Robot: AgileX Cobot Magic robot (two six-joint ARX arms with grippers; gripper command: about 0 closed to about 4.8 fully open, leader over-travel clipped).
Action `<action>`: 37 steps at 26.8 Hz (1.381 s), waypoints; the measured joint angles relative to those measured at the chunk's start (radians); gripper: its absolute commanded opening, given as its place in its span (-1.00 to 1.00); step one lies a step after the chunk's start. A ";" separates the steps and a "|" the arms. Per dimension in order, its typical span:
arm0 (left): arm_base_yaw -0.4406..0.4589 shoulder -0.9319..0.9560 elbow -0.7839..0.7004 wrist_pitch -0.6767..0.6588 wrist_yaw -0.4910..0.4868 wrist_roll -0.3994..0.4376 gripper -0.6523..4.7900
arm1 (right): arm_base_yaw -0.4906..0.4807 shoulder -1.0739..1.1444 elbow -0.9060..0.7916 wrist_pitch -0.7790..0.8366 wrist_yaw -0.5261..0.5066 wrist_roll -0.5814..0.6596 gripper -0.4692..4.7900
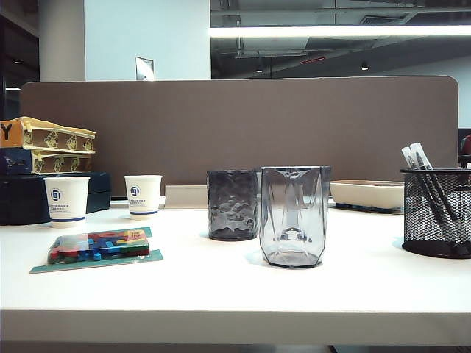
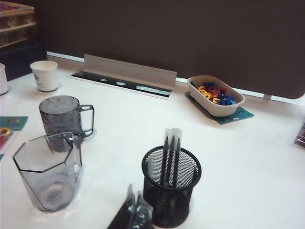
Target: Pick up one pen and put it in the pen container.
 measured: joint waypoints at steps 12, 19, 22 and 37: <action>0.000 0.016 -0.060 0.051 -0.061 0.040 -0.68 | 0.000 0.000 -0.126 0.227 0.109 0.072 -0.83; 0.000 0.021 -0.127 0.242 -0.149 0.043 -0.68 | 0.000 0.000 -0.220 0.328 0.110 0.110 -0.83; 0.000 0.020 -0.157 0.346 -0.167 0.044 -0.68 | 0.000 0.000 -0.245 0.349 0.111 0.116 -0.83; 0.000 0.020 -0.336 0.418 -0.171 0.044 -0.70 | 0.000 0.000 -0.432 0.460 0.114 0.116 -0.83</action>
